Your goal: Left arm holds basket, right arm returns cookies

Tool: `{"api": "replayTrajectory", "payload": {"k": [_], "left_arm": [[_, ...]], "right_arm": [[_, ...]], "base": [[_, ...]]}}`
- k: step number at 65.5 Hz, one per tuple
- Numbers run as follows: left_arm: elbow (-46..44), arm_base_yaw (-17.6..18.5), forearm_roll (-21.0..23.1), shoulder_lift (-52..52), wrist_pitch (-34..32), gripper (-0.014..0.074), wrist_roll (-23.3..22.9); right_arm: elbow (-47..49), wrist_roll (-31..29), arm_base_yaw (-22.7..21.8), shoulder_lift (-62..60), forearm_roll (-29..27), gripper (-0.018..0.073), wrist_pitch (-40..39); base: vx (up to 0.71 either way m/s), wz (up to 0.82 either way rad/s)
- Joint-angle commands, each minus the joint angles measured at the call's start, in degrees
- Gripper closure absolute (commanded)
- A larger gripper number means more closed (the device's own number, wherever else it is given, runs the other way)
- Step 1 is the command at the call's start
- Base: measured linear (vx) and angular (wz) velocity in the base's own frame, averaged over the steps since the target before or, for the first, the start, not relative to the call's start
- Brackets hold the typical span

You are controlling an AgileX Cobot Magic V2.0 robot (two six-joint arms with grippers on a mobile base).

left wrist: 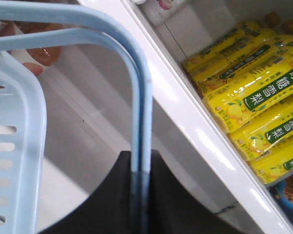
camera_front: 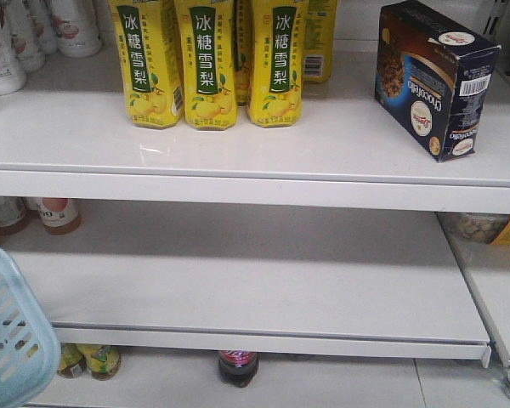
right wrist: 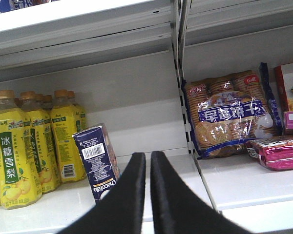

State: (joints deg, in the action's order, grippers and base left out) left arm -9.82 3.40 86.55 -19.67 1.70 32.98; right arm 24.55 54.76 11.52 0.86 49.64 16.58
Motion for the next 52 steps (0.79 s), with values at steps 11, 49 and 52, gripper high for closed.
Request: {"api": "replayTrajectory", "payload": {"k": [11,49,52], "left_arm": [[-1.85,-0.04,-33.49,0.04,-2.16,0.0596,-14.59],[-1.85,-0.07,-73.76,0.04,-2.66,0.0596,-28.32],[-1.69,-0.07,-74.63,0.04,-3.02,0.0596,-28.32]], "right_arm": [[1.20,-0.26,-0.23,0.81,1.32,0.0570,-2.38],[1.20,-0.26,-0.23,0.81,1.32,0.0570,-2.38],[1.20,-0.26,-0.23,0.81,1.32,0.0570,-2.38]], "base": [[0.00,0.00],[0.00,0.00],[0.00,0.00]]}}
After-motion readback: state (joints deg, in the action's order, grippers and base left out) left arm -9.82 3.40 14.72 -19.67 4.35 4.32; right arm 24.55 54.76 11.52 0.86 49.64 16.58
